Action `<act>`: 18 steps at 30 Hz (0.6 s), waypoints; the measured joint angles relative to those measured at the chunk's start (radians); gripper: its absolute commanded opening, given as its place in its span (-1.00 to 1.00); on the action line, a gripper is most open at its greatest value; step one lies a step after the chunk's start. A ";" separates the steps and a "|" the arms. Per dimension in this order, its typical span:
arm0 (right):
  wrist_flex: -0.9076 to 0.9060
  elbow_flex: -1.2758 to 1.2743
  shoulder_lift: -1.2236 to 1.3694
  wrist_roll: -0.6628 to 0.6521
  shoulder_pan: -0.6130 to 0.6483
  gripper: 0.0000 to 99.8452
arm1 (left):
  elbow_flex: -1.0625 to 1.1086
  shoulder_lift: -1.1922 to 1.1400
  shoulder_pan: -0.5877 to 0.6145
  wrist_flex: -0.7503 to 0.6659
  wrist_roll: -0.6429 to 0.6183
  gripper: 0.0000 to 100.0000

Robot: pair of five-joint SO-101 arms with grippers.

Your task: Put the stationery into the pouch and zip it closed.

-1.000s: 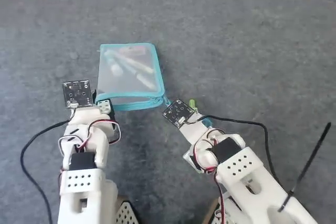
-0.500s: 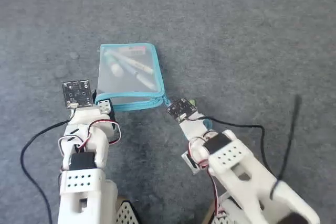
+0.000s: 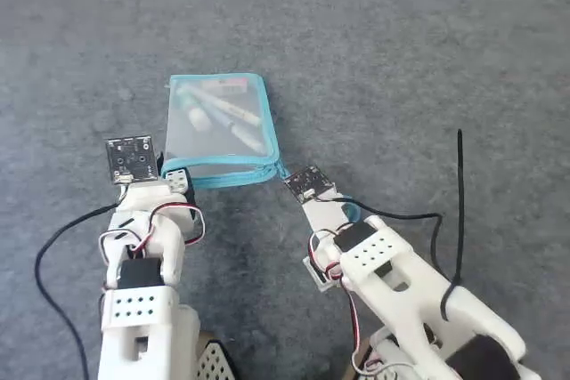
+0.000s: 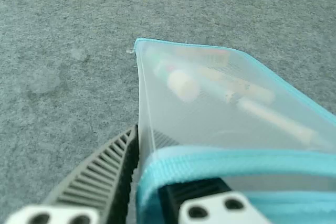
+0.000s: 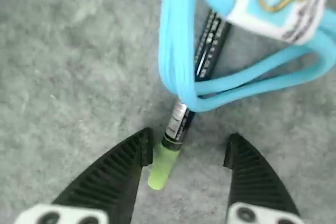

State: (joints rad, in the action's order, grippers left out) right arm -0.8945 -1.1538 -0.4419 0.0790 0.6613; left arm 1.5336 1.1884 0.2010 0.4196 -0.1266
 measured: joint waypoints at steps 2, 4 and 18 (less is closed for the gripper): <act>0.003 0.000 0.000 -0.031 -0.018 -0.98 | 0.000 0.000 0.000 0.000 0.000 -0.98; 0.003 0.000 0.000 -0.091 -0.058 -0.94 | 0.000 0.000 0.000 0.000 0.000 -0.98; -0.445 0.405 -0.137 -0.471 -0.476 -0.99 | 0.000 0.000 0.000 0.000 0.000 -0.98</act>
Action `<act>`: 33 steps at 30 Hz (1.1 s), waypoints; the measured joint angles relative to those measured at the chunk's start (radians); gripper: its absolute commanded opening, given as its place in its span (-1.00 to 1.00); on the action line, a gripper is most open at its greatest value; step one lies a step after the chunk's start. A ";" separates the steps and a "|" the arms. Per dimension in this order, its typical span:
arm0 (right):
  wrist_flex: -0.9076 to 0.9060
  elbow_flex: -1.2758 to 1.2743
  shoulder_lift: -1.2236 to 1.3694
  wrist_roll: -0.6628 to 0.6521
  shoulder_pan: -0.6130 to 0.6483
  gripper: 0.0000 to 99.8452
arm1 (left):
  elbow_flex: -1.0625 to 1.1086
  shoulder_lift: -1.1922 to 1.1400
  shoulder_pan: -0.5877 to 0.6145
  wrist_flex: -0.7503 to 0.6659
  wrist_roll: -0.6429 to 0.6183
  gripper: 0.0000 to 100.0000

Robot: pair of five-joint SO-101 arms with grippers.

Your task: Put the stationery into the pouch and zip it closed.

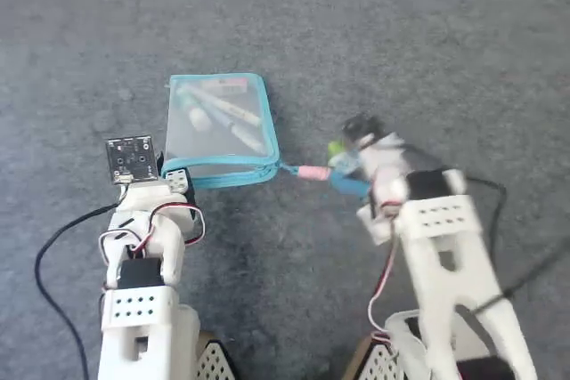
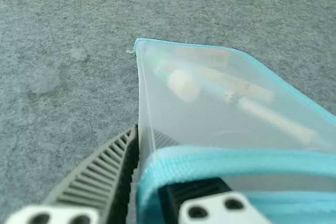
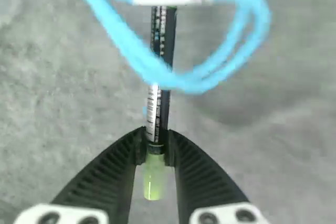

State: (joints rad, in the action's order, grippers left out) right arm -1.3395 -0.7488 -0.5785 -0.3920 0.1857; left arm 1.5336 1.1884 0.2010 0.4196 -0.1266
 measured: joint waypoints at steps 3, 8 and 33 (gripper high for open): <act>-0.178 0.172 -0.048 -0.069 -0.021 -0.99 | 0.000 0.000 0.000 0.000 0.000 -0.98; -0.410 0.416 -0.069 -0.141 0.005 -0.99 | 0.000 0.000 0.000 0.000 0.000 -0.98; -0.351 0.835 0.517 -0.127 -0.299 -0.99 | 0.000 0.000 0.000 0.000 0.000 -0.98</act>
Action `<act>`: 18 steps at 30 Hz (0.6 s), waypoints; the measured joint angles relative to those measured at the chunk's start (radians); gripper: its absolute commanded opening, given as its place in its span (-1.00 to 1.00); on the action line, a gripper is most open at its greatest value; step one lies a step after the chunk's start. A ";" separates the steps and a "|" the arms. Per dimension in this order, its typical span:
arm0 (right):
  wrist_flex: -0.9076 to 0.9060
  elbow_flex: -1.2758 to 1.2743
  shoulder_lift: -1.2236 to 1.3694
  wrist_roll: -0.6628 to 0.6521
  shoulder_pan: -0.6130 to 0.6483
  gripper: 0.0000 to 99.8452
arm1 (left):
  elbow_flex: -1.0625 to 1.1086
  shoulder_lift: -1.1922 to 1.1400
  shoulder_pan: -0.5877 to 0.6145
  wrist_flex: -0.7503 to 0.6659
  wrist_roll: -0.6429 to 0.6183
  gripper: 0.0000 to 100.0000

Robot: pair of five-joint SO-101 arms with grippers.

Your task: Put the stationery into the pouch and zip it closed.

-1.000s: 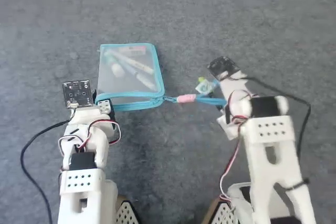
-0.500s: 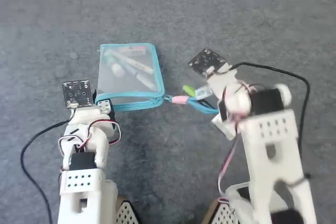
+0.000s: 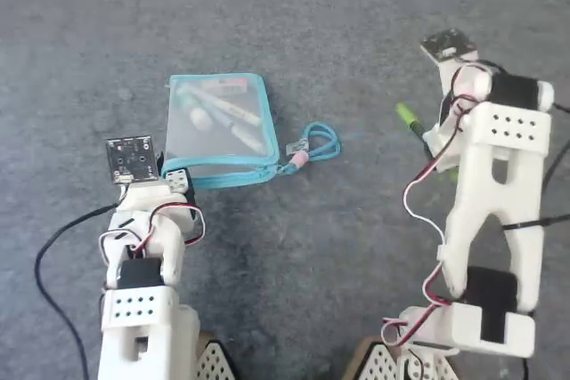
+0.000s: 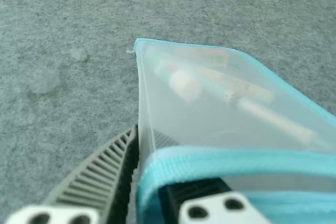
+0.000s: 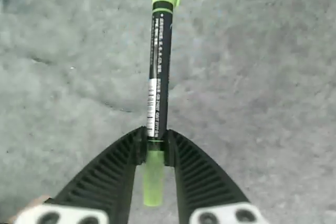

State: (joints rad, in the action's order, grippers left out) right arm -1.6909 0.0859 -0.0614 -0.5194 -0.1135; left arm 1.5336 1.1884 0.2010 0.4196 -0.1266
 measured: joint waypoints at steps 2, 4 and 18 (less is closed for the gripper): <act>-0.046 0.017 -0.005 0.002 0.038 -0.99 | 0.000 0.000 0.000 0.000 0.000 -0.98; -0.063 0.018 -0.035 0.005 0.100 -0.99 | 0.000 0.000 -0.012 0.000 0.000 -0.98; -0.057 -0.242 -0.407 0.222 0.767 -0.99 | 0.000 0.000 -0.025 0.000 0.000 -0.98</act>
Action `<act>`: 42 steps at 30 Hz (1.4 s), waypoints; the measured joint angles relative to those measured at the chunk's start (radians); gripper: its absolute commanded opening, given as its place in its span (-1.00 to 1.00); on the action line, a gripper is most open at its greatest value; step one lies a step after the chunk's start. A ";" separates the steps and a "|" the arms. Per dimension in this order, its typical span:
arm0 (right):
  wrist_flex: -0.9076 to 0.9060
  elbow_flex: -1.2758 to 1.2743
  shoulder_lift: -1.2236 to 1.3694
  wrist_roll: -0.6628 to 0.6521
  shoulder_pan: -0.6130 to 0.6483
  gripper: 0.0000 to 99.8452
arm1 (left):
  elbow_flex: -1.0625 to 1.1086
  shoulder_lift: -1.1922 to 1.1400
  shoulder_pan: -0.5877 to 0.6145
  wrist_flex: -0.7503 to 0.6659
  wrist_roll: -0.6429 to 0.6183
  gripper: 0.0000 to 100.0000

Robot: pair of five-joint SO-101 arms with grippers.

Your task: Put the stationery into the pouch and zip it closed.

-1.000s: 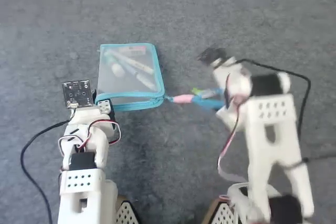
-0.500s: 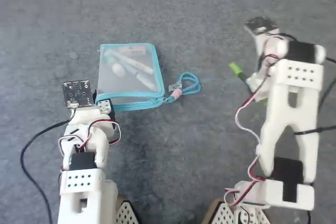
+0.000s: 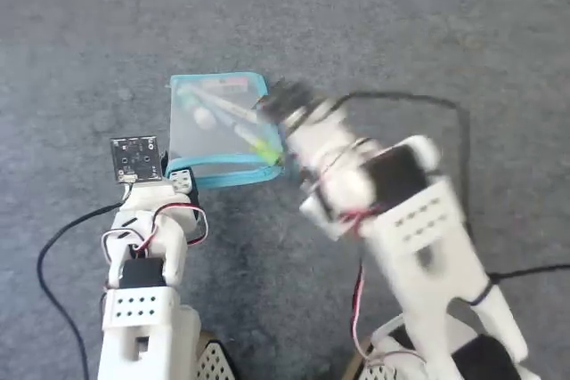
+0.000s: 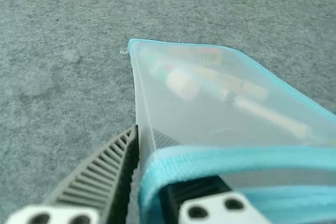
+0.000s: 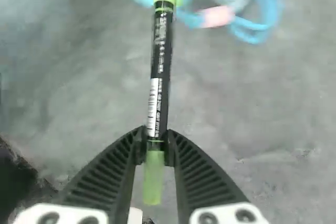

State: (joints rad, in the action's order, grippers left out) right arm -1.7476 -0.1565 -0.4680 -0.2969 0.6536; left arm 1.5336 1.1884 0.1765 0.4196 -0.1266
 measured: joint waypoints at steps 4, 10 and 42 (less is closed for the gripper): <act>0.009 -0.021 0.000 0.002 0.025 -0.99 | 0.000 0.000 0.000 0.000 0.000 -0.98; 0.028 -0.021 0.029 0.002 0.035 -0.99 | 0.000 0.000 0.000 0.000 0.000 -0.98; 0.183 -0.153 0.032 0.003 0.061 -0.99 | 0.000 0.000 0.000 0.000 0.000 -0.98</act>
State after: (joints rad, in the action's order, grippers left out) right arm -1.5650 -0.3099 -0.4358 -0.2938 0.7150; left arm 1.5336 1.1884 0.1765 0.4196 -0.1266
